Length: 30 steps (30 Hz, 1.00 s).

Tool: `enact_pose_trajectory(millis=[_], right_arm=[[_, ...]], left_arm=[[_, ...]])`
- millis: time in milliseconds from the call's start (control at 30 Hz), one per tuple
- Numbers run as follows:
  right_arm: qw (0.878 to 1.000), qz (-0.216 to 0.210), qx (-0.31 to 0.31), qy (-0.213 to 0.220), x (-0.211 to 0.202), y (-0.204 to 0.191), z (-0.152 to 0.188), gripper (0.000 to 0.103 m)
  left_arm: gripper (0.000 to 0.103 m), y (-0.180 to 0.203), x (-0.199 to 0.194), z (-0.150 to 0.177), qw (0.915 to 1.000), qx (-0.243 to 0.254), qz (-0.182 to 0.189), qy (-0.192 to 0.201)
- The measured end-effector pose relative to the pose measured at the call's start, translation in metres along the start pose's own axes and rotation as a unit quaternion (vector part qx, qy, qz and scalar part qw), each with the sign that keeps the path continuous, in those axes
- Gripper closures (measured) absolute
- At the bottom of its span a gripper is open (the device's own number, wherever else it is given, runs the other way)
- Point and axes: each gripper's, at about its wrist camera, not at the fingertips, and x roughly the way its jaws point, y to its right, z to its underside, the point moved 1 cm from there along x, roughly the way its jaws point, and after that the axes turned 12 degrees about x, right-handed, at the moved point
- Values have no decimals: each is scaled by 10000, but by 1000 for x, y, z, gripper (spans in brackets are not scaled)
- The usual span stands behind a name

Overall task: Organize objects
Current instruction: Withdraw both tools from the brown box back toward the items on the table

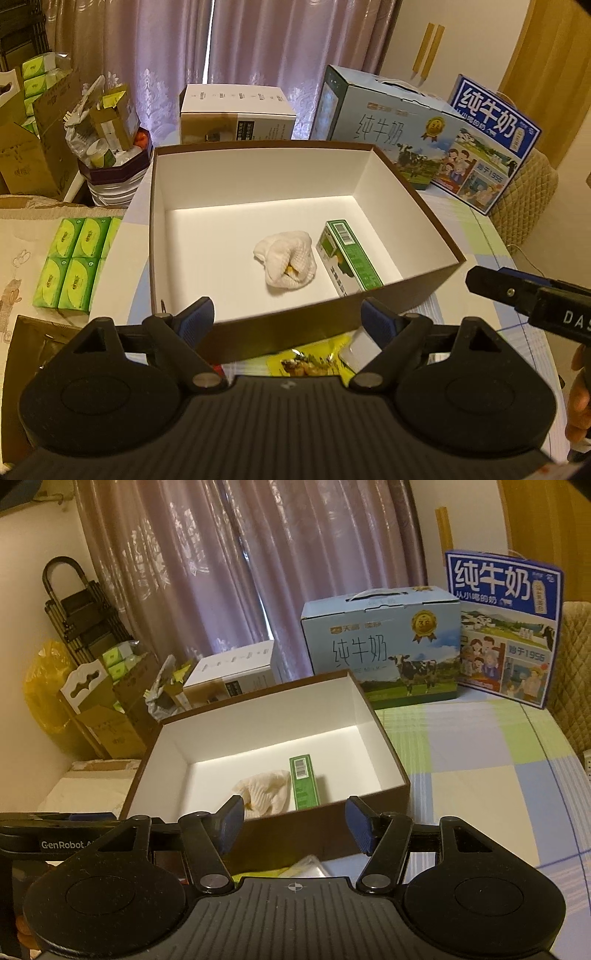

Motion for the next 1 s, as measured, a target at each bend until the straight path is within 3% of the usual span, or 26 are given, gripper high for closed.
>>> enact_pose_trajectory(millis=[433, 633, 1000], right_arm=[[9999, -95, 14, -128, -33, 12, 25, 45], [9998, -189, -79, -36, -45, 18, 34, 45], [9990, -181, -111, -385, -49, 41, 57, 45]], left_arm=[[13, 15, -33, 36, 10000, 31, -7, 77], [6, 23, -49, 49, 9994, -15, -269, 198], [1, 40, -69, 74, 9990, -99, -369, 236]])
